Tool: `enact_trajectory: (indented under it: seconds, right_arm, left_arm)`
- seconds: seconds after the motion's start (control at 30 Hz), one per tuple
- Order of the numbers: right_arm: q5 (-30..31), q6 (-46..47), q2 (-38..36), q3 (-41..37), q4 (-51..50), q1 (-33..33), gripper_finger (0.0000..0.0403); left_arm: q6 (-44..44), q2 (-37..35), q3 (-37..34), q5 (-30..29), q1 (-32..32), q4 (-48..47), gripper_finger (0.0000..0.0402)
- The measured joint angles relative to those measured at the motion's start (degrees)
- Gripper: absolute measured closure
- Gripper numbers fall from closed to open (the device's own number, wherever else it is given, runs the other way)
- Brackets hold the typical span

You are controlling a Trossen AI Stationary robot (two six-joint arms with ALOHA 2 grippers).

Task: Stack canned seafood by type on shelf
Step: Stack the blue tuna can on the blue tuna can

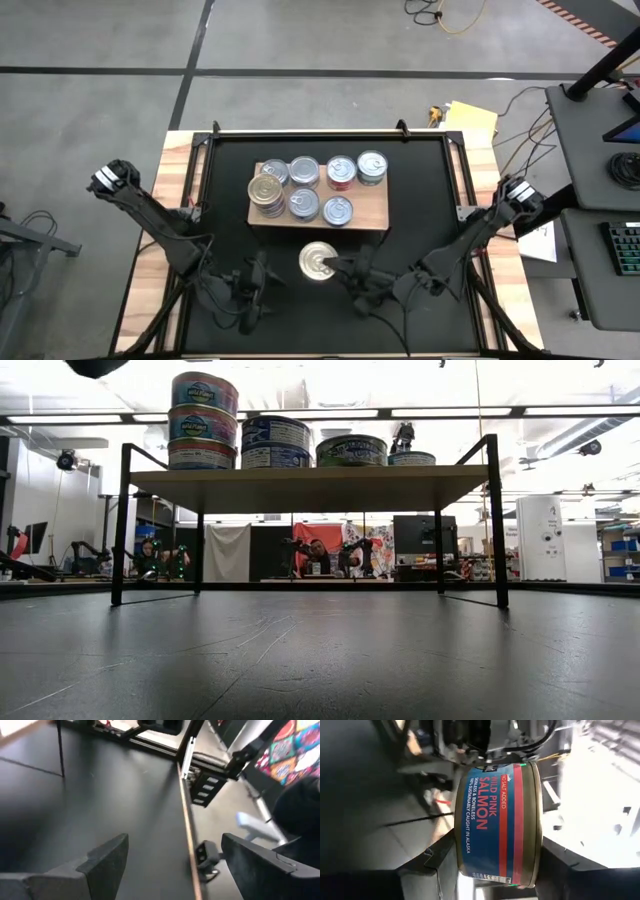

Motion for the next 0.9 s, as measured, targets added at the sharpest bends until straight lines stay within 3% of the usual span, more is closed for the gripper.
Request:
enact_trajectory:
  seconds: [0.27,0.57,0.77,0.9]
  right_arm:
    - [-2.4,18.4,-2.5,-0.2,-12.1,-0.7,0.0218]
    - [-2.4,22.5,-2.9,-0.2,-15.9,-1.1,0.0218]
    - [-2.8,25.9,-2.9,-0.9,-18.5,-2.3,0.0218]
    - [-3.0,25.2,-2.9,-1.2,-18.8,-3.0,0.0218]
  left_arm:
    - [11.6,2.8,0.0,-0.2,0.1,1.0,0.0097]
    - [11.6,7.3,0.0,-1.8,0.3,4.2,0.0097]
    - [23.8,11.5,0.0,-7.5,0.6,15.5,0.0097]
    - [29.6,11.9,0.0,-2.8,0.9,21.3,0.0097]
